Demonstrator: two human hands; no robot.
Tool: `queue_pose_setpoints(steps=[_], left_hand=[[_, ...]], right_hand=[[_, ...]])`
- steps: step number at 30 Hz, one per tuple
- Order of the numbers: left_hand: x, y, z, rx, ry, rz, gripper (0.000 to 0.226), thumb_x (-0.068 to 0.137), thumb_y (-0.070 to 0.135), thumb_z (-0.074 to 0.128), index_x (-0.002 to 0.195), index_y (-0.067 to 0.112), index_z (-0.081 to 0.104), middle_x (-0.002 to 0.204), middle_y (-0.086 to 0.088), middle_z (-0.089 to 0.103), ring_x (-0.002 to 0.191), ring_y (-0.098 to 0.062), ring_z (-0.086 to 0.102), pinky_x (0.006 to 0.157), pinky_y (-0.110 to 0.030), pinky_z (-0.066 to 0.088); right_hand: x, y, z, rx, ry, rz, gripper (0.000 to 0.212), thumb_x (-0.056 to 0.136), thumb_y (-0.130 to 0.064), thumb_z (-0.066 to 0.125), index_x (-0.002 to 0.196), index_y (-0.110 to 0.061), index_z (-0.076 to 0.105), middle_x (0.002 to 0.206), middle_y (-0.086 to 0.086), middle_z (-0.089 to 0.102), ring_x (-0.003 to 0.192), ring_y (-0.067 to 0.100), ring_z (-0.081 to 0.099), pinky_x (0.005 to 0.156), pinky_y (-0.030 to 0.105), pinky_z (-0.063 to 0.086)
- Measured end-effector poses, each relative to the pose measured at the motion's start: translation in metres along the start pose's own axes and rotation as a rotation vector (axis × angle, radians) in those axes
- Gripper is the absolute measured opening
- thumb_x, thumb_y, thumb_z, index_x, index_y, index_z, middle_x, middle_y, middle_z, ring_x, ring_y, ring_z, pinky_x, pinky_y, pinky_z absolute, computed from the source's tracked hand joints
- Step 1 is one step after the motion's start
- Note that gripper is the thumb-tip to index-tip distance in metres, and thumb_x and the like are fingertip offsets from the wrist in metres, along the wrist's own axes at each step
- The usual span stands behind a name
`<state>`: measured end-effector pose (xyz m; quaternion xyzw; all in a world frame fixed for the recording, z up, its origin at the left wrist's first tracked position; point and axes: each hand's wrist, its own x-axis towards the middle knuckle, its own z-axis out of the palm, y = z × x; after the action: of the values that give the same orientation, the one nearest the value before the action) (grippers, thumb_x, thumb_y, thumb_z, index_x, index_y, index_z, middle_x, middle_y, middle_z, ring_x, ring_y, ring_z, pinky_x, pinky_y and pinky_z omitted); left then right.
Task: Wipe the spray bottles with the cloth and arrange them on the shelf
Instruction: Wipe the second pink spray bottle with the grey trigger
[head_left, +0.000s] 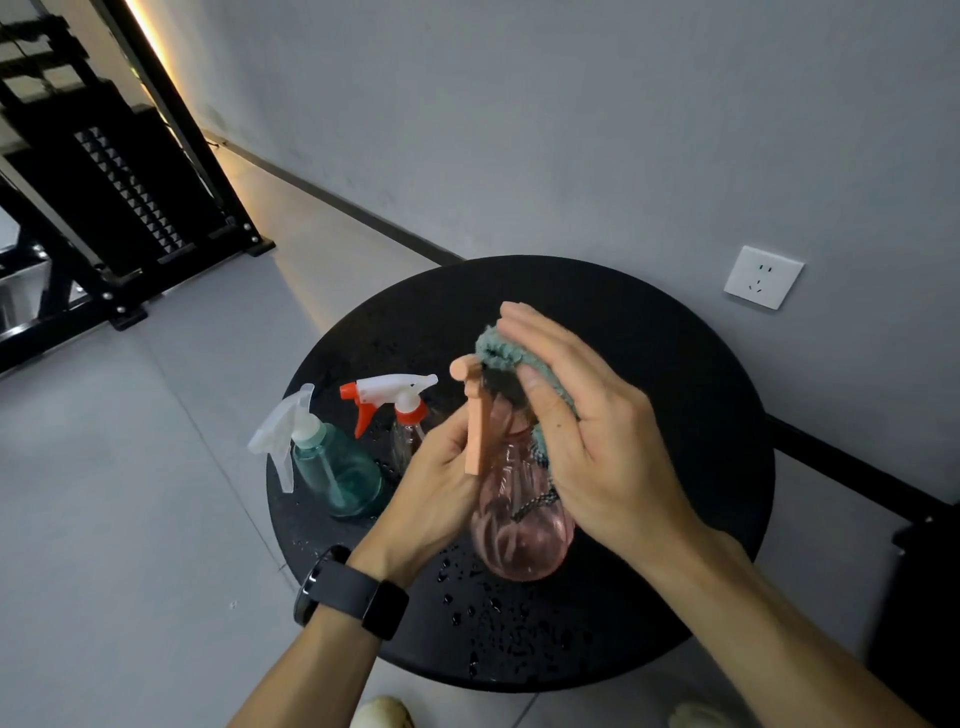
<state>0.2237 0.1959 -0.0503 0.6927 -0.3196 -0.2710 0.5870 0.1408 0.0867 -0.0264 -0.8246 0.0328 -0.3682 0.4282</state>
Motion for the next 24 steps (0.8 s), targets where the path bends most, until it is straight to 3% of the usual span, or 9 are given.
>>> queue_pose_setpoints(steps=[2, 4, 7, 8, 13, 15, 17, 19, 24], left_hand=[[0.000, 0.003, 0.005, -0.003, 0.000, 0.012, 0.029, 0.100, 0.042, 0.038, 0.108, 0.043, 0.066, 0.114, 0.009, 0.070, 0.109, -0.010, 0.066, 0.094, -0.032, 0.054], [-0.001, 0.005, 0.009, -0.021, 0.016, 0.023, 0.030, 0.106, 0.031, 0.035, 0.109, 0.043, 0.063, 0.113, 0.013, 0.069, 0.109, -0.009, 0.065, 0.093, -0.033, 0.054], [-0.003, 0.010, 0.011, -0.075, 0.041, 0.052, 0.032, 0.106, 0.016, 0.033, 0.130, 0.031, 0.047, 0.102, 0.042, 0.063, 0.106, 0.018, 0.057, 0.086, -0.006, 0.047], [-0.004, 0.009, 0.010, -0.094, 0.045, 0.052, 0.032, 0.105, 0.014, 0.033, 0.131, 0.028, 0.045, 0.098, 0.045, 0.062, 0.103, 0.022, 0.055, 0.084, -0.003, 0.045], [-0.008, 0.013, 0.004, -0.160, 0.053, 0.025, 0.031, 0.104, 0.012, 0.031, 0.111, 0.033, 0.053, 0.084, 0.044, 0.064, 0.089, 0.024, 0.059, 0.073, 0.001, 0.045], [-0.005, 0.013, 0.000, -0.195, 0.075, 0.033, 0.028, 0.103, 0.020, 0.035, 0.119, 0.032, 0.055, 0.094, 0.037, 0.069, 0.097, 0.017, 0.062, 0.078, -0.003, 0.047], [-0.002, 0.013, -0.007, -0.272, 0.123, -0.006, 0.041, 0.098, 0.035, 0.043, 0.133, 0.020, 0.055, 0.111, 0.013, 0.073, 0.109, -0.005, 0.066, 0.094, -0.023, 0.053], [-0.002, 0.011, -0.011, -0.347, 0.151, -0.047, 0.053, 0.091, 0.044, 0.048, 0.131, 0.011, 0.059, 0.115, -0.007, 0.072, 0.111, -0.023, 0.067, 0.100, -0.042, 0.050], [-0.001, 0.007, -0.015, -0.344, 0.141, -0.044, 0.041, 0.089, 0.051, 0.055, 0.104, 0.018, 0.074, 0.096, -0.008, 0.074, 0.092, -0.022, 0.071, 0.087, -0.040, 0.053]], right_hand=[[-0.003, 0.000, 0.007, -0.056, -0.051, -0.073, 0.042, 0.100, -0.011, 0.042, 0.141, -0.004, 0.045, 0.149, 0.003, 0.042, 0.142, 0.010, 0.033, 0.114, 0.025, 0.031], [-0.006, 0.004, 0.011, -0.118, -0.094, -0.141, 0.044, 0.100, -0.008, 0.042, 0.143, -0.002, 0.039, 0.152, 0.005, 0.037, 0.145, 0.014, 0.027, 0.117, 0.031, 0.029], [-0.008, 0.013, 0.010, -0.187, -0.139, -0.207, 0.045, 0.098, 0.000, 0.044, 0.142, 0.001, 0.038, 0.152, 0.009, 0.036, 0.146, 0.017, 0.025, 0.116, 0.036, 0.031], [-0.009, 0.016, 0.010, -0.199, -0.153, -0.212, 0.045, 0.097, 0.001, 0.044, 0.142, 0.001, 0.039, 0.152, 0.010, 0.036, 0.146, 0.017, 0.025, 0.116, 0.037, 0.031], [-0.012, 0.025, 0.009, -0.239, -0.196, -0.189, 0.045, 0.097, -0.001, 0.044, 0.142, -0.001, 0.040, 0.152, 0.008, 0.037, 0.146, 0.014, 0.026, 0.116, 0.030, 0.030], [-0.012, 0.026, 0.008, -0.233, -0.198, -0.178, 0.045, 0.097, -0.003, 0.044, 0.142, -0.002, 0.039, 0.152, 0.006, 0.037, 0.145, 0.012, 0.026, 0.116, 0.027, 0.028], [-0.013, 0.030, 0.007, -0.229, -0.187, -0.146, 0.044, 0.098, -0.004, 0.046, 0.142, -0.002, 0.041, 0.151, 0.003, 0.037, 0.144, 0.010, 0.028, 0.116, 0.024, 0.027], [-0.013, 0.035, 0.006, -0.226, -0.166, -0.093, 0.044, 0.097, -0.004, 0.048, 0.141, -0.002, 0.044, 0.149, 0.003, 0.040, 0.143, 0.009, 0.030, 0.116, 0.022, 0.026], [-0.007, 0.027, 0.002, -0.155, -0.023, -0.019, 0.046, 0.097, 0.000, 0.049, 0.142, -0.005, 0.042, 0.149, -0.003, 0.037, 0.141, 0.008, 0.034, 0.114, 0.021, 0.030]])
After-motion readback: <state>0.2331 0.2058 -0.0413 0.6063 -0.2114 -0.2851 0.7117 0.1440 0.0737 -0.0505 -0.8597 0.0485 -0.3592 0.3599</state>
